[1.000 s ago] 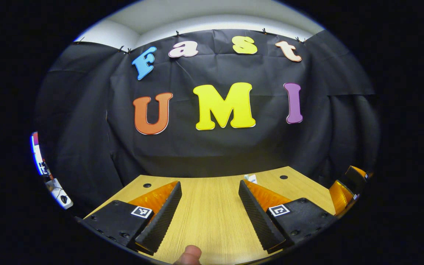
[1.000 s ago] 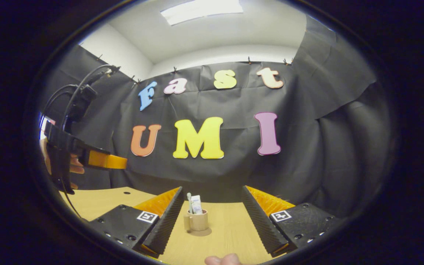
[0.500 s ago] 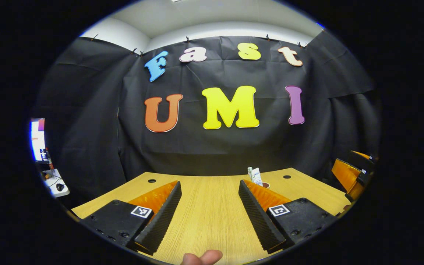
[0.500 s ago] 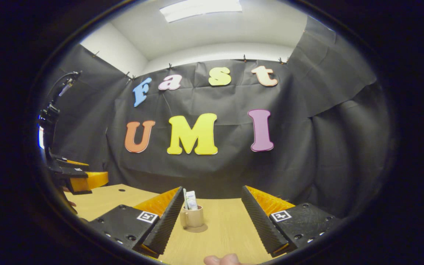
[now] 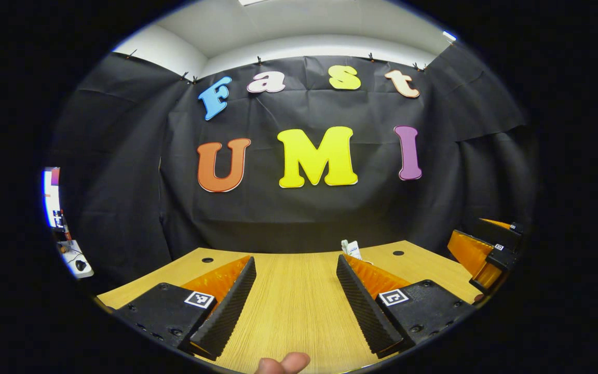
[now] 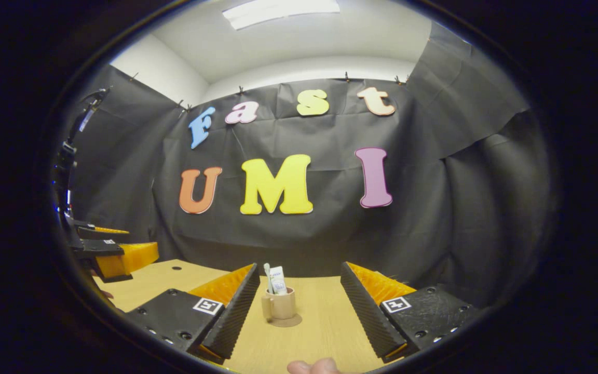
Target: Put the toothbrush and toothpaste on the desktop into the cup, then pick up the cup and place it on the coaster on the desktop.
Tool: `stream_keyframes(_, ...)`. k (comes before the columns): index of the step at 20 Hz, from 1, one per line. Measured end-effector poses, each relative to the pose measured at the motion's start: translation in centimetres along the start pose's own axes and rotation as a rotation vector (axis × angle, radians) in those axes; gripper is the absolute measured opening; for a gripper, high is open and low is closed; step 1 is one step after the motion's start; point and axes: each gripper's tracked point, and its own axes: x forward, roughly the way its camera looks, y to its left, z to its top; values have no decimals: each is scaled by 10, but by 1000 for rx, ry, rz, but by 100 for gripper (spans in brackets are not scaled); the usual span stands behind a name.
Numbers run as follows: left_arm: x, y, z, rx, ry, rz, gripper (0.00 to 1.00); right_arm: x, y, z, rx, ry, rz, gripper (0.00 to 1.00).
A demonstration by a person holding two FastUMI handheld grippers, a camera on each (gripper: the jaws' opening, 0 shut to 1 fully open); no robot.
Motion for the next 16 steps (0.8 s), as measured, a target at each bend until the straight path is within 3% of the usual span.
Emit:
stream_keyframes(2,1,0,0,-14,-2,-2,99,1,-1,0,-1,0,-5,99)
stream_keyframes(3,1,0,-2,-18,0,-2,99,2,-1,0,0,2,-6,91)
stream_keyframes(16,16,10,-10,-13,11,2,99,13,5,1,-18,-1,-19,95)
